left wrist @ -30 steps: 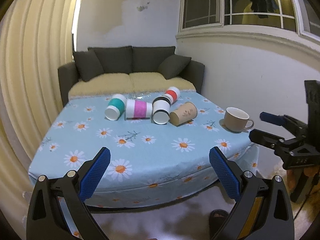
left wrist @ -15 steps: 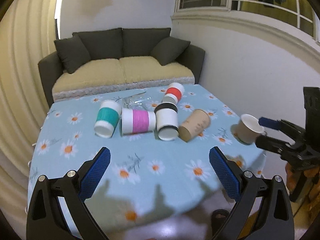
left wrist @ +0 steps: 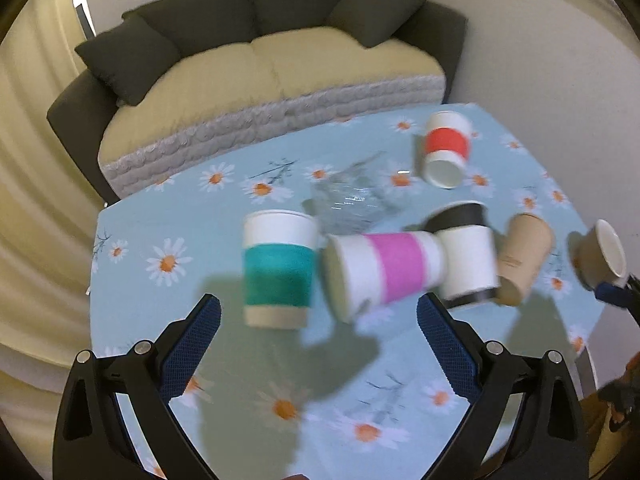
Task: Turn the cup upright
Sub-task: 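Reach the left tool toward the teal-banded cup lying on its side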
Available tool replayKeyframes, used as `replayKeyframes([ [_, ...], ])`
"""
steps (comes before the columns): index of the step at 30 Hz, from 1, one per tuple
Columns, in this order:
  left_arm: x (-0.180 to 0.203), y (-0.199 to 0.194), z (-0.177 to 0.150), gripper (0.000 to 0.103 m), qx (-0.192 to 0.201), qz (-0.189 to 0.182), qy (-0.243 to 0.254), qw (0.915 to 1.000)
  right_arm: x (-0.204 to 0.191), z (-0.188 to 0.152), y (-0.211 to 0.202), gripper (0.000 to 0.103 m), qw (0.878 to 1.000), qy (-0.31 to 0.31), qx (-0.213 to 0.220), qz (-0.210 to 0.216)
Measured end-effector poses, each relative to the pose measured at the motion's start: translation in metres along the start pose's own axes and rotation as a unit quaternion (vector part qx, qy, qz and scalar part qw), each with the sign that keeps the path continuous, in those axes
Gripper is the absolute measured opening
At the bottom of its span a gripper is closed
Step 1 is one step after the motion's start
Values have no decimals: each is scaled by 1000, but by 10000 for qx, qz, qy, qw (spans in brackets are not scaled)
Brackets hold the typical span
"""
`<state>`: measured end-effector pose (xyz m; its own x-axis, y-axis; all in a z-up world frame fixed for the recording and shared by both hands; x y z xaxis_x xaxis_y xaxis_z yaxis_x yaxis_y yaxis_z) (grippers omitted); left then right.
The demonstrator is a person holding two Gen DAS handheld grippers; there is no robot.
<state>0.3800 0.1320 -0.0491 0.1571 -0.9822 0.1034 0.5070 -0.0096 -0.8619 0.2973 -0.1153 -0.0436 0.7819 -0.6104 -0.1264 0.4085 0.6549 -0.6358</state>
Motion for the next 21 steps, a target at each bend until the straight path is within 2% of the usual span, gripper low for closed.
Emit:
replayKeyframes([
  [6,-26,37,18,95,-544,-136,-87,9984,3,-4,12,98,9998,-136,-148,27],
  [8,-29,46,19,90,-676,-188,-51,9975,5,-3,15,98,9998,-131,-154,32],
  [12,-32,59,23,90,-797,-72,46,9968,7,-4,22,98,9996,-41,-238,123],
  [19,-35,86,23,90,-1091,97,111,9939,-1,-2,22,98,9993,-261,-245,62],
  [20,-36,90,22,89,-1145,123,117,9933,-1,-2,21,98,9994,-255,-233,19],
  [21,-37,94,22,83,-1205,156,90,9925,0,-2,21,98,9994,-245,-223,-25],
])
Point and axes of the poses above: each gripper's, at about its wrist camera, not at the fingertips, and y roughly the way its jaws point, x to its right, z to its top, the point moved 4 cm from there along y, roughly the way its jaws point, and after that the axes turned 15 degrees about -y, right-handed, at the moved point
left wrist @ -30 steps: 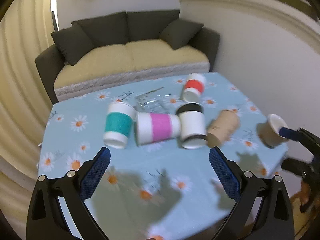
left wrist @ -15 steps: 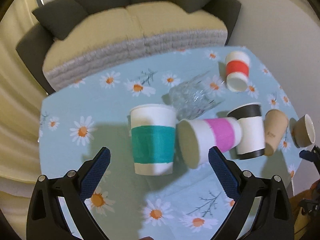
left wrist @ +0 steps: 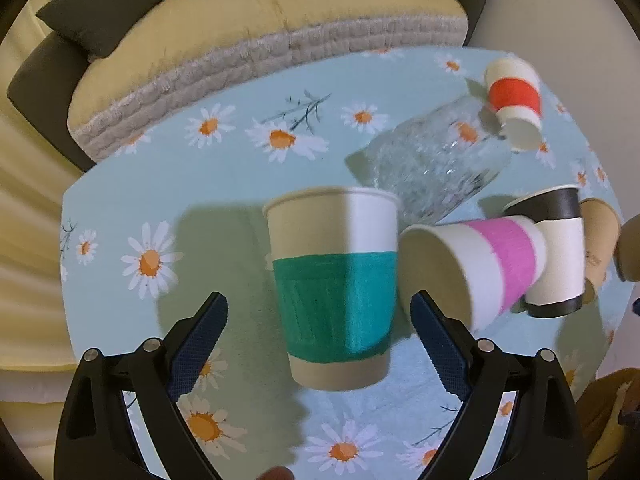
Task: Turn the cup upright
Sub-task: 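Close the left gripper on the teal-banded cup and lift it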
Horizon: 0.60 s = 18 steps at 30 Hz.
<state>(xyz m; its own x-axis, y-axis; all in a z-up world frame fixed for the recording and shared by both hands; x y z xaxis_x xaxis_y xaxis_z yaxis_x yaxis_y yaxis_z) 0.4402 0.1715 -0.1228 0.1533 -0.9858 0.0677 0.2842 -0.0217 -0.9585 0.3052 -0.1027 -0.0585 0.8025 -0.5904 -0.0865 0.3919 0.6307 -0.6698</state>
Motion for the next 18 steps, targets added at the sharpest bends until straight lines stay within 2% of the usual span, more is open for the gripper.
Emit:
replayKeyframes([
  [1,-1,3,1,71,-54,-6,-38,10000,1,0,0,98,10000,17,0,-2],
  [2,-2,6,2,65,-78,27,-63,9999,2,0,1,98,10000,50,-8,32],
  [6,-7,10,6,61,-104,97,-177,9997,3,-1,1,98,10000,60,-35,30],
  [11,-10,5,4,60,-100,79,-255,9996,4,-2,0,98,10000,51,-28,41],
  [18,-9,-33,-10,60,138,198,-509,9984,0,-3,-4,98,9999,25,10,121],
])
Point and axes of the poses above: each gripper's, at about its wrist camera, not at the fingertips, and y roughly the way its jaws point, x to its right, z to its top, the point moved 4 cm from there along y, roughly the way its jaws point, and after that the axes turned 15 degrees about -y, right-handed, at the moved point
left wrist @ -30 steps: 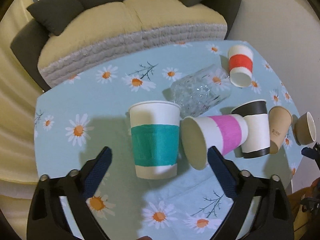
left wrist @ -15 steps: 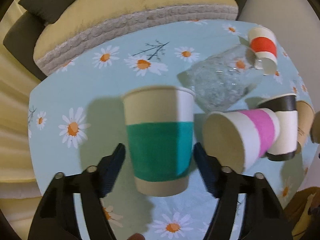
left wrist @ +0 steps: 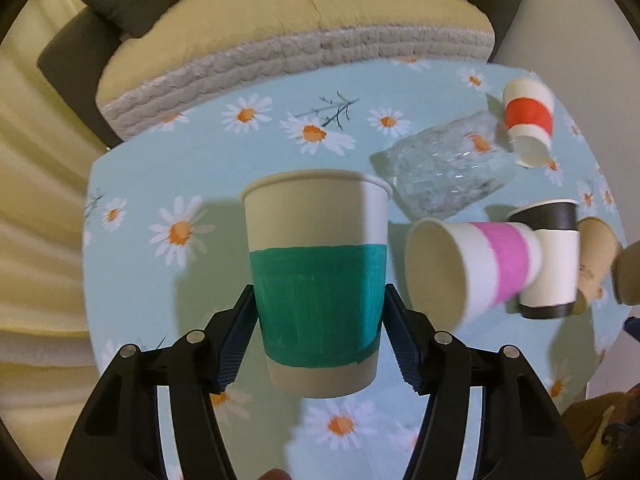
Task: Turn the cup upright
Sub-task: 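Close the left gripper on the teal-banded cup and lift it, then carry the teal cup toward the right tool while the right tool approaches it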
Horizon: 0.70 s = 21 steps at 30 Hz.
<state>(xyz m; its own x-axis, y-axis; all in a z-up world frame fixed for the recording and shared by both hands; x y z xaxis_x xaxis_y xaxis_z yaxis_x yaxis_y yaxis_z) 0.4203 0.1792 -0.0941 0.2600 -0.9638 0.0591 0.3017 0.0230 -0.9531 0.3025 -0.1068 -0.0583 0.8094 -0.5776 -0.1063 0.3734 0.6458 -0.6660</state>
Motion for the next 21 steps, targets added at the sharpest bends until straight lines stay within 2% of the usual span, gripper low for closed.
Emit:
replayKeyframes([
  [5,6,-40,-26,60,181,-164,-330,9992,-5,-3,-7,98,10000,-66,0,-6],
  [10,23,-69,-69,60,200,-712,-700,9948,-13,-7,-19,98,9995,60,84,290],
  [15,43,-71,-111,60,-39,-1316,-1186,9842,-12,-13,-29,98,9988,143,102,452],
  [21,73,-53,-149,60,-274,-1751,-1447,9735,3,-26,-34,98,9946,554,-9,878],
])
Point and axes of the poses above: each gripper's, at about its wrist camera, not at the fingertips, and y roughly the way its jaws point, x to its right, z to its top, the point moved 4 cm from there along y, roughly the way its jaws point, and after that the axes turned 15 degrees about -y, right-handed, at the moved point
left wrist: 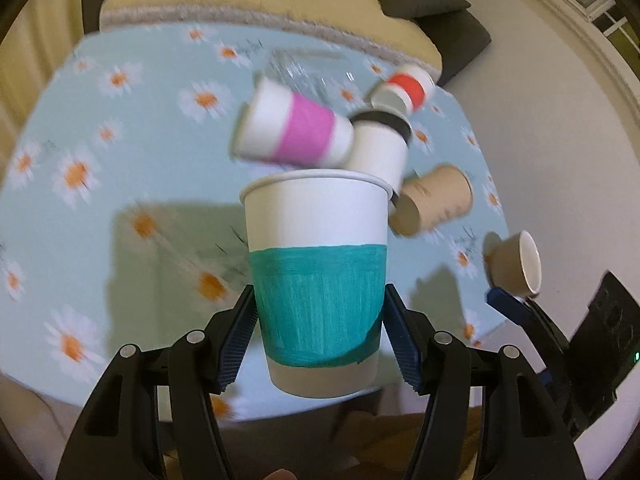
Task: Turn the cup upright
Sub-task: 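Carry the teal cup toward the right tool while the right tool approaches it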
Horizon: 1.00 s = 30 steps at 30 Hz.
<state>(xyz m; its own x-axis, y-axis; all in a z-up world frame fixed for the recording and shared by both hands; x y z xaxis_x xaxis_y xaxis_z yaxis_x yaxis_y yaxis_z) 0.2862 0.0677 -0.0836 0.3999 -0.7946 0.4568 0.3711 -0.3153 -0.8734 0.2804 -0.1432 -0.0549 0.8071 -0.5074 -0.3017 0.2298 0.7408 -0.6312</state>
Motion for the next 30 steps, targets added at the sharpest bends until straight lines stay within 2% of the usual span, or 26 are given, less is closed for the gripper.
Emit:
replayKeyframes([
  [4,5,24,-21,60,-171,-88,-92,9998,11,-11,8,98,9990,260,-258,251],
  [7,6,40,-33,60,-291,-180,-233,9991,11,-17,16,98,9984,194,-486,203],
  [15,1,50,-34,60,-327,-426,-436,9976,15,-29,29,98,9965,144,-786,247],
  [25,-13,49,-37,62,-414,-607,-374,9966,16,-29,48,98,9949,118,-985,183],
  [28,-11,49,-36,75,-396,-645,-340,9966,17,-28,50,98,9950,141,-973,172],
  [30,-10,45,-35,77,-359,-721,-298,9963,18,-27,50,98,9952,154,-944,181],
])
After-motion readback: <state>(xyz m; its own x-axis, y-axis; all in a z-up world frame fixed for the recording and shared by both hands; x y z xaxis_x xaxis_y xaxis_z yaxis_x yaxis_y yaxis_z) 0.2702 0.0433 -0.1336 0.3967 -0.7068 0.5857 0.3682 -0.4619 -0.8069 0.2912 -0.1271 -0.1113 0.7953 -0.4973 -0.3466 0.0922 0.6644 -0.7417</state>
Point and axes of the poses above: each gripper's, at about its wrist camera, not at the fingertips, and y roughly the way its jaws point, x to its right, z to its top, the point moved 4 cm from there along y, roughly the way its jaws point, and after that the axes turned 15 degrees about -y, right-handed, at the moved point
